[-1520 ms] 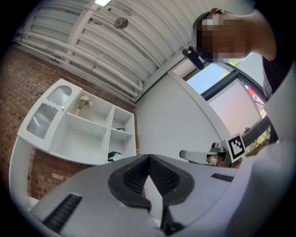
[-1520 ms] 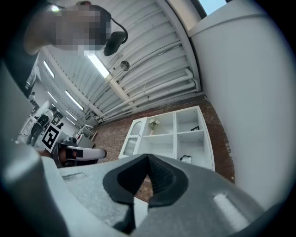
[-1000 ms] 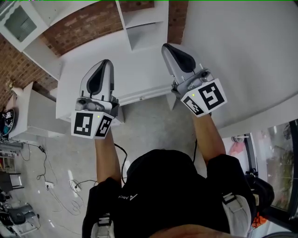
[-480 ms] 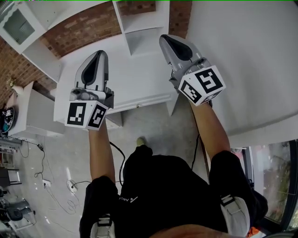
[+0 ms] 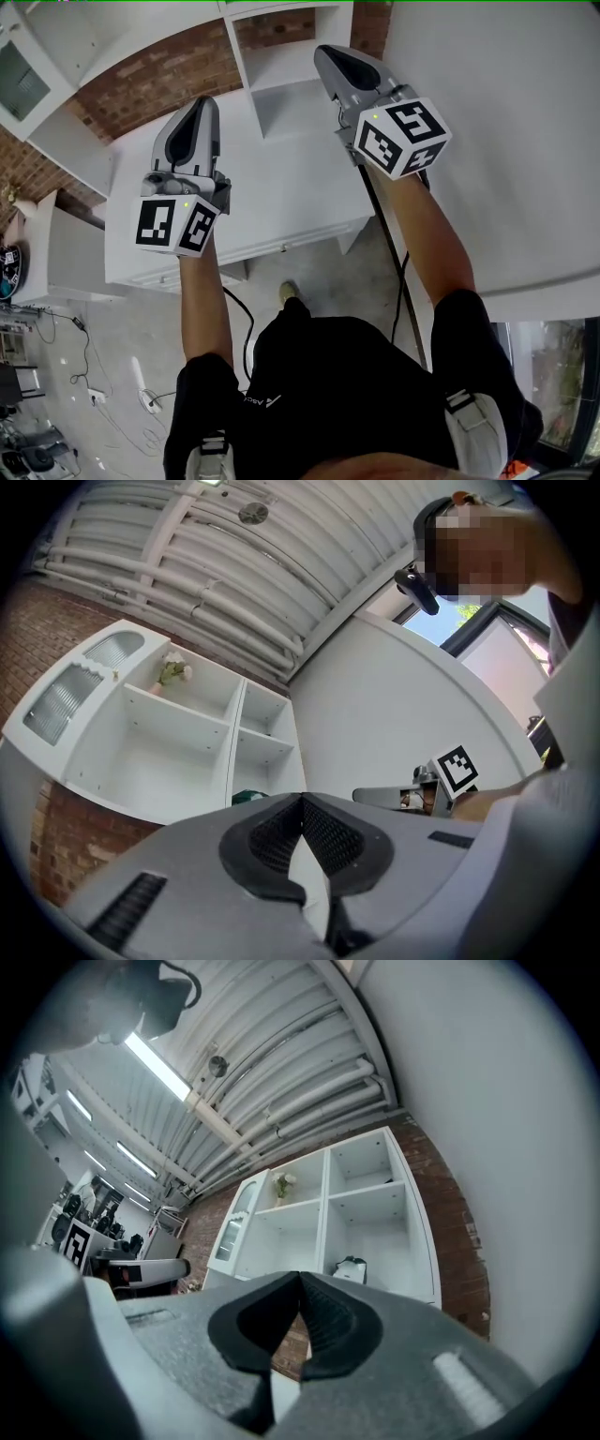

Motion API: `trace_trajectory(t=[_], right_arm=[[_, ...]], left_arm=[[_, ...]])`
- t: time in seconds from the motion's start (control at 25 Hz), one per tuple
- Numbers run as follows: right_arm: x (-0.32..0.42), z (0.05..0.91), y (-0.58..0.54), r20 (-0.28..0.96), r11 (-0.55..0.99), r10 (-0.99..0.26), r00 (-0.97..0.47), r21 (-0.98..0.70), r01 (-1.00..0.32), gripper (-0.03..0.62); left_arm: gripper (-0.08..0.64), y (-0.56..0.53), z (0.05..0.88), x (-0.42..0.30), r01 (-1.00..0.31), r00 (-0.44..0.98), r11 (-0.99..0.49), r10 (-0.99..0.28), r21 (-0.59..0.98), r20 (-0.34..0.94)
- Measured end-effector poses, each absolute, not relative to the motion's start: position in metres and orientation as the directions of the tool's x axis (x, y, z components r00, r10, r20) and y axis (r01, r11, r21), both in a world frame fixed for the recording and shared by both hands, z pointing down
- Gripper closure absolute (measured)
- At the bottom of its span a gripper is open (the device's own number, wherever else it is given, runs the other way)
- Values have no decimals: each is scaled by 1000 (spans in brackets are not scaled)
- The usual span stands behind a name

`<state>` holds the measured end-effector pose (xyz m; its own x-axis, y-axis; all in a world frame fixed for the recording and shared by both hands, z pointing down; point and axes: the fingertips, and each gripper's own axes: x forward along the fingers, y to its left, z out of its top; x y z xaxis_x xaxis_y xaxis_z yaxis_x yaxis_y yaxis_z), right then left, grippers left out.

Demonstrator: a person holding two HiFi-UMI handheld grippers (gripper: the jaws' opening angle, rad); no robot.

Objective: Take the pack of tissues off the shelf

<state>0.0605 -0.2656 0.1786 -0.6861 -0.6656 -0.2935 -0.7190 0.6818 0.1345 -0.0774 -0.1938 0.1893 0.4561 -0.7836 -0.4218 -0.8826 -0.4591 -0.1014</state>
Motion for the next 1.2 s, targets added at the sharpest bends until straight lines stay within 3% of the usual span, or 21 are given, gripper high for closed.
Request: trace_trajectory(t=[0.08,0.16,0.28,0.56,0.88,1.2], right_arm=[[50,172,-297,-280,674,-679,-678,128,-728,588],[39,165,-327,-268,670,-690,-673,116,-733,518],[22,155,-367,-256,651,-711,-655,114,-751,478],[-8,137,-448,-235,622,-757,-610,27,-782,307],[-33,128,-512,-130,592,-799,-588,7,-806,173],[-53,132,-552,20,555,-832,-555,61,-830,130]], left_arm=[[561,-220,186,-86,-875,469,-473,-776,-102,-423],[561,-245,184,-92,-864,489,-492,-765,-110,-420],[561,-280,182,-102,-845,521,-520,-747,-126,-413],[561,-341,176,-122,-808,579,-565,-706,-169,-407],[561,-380,172,-134,-792,597,-585,-682,-176,-422],[561,-397,171,-135,-790,595,-592,-678,-160,-432]])
